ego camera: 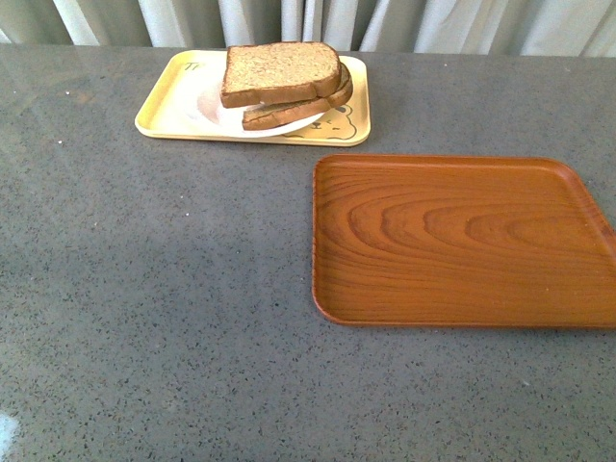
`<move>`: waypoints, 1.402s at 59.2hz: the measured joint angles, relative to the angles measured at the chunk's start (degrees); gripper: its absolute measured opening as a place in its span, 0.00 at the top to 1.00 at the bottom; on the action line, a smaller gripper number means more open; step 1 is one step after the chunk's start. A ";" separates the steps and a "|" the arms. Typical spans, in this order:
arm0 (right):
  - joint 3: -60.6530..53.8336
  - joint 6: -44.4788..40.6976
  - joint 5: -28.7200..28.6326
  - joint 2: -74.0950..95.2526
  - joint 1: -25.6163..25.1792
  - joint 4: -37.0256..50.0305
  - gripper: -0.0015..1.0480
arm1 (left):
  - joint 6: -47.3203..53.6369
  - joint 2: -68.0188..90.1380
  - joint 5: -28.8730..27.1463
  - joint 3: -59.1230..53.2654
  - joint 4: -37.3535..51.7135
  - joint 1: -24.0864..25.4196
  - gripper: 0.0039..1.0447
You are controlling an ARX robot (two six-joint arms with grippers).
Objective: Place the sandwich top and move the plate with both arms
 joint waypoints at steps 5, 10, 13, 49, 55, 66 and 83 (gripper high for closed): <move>0.00 0.00 0.02 0.00 0.00 0.00 0.09 | 0.00 -3.93 0.00 -0.50 -3.23 0.00 0.99; 0.00 0.00 0.00 0.00 0.00 0.00 0.09 | 0.00 -7.21 0.00 -0.92 -6.08 0.00 0.99; 0.00 0.00 0.02 0.00 0.00 0.00 0.09 | 0.00 -9.33 0.00 -1.16 -7.98 0.00 0.99; 0.00 0.00 0.00 0.00 0.00 0.00 0.09 | 0.02 -28.72 -0.02 -1.22 -25.92 0.00 0.99; 0.00 0.00 0.02 0.00 0.00 0.00 0.09 | 0.02 -31.08 0.00 -1.22 -28.22 0.00 0.99; 0.00 0.00 0.00 0.00 0.00 0.00 0.09 | 0.02 -34.49 0.00 -1.22 -31.65 0.00 0.99; 0.00 0.00 0.00 0.00 0.00 0.00 0.09 | 0.00 -39.89 0.00 -1.22 -37.03 0.00 0.99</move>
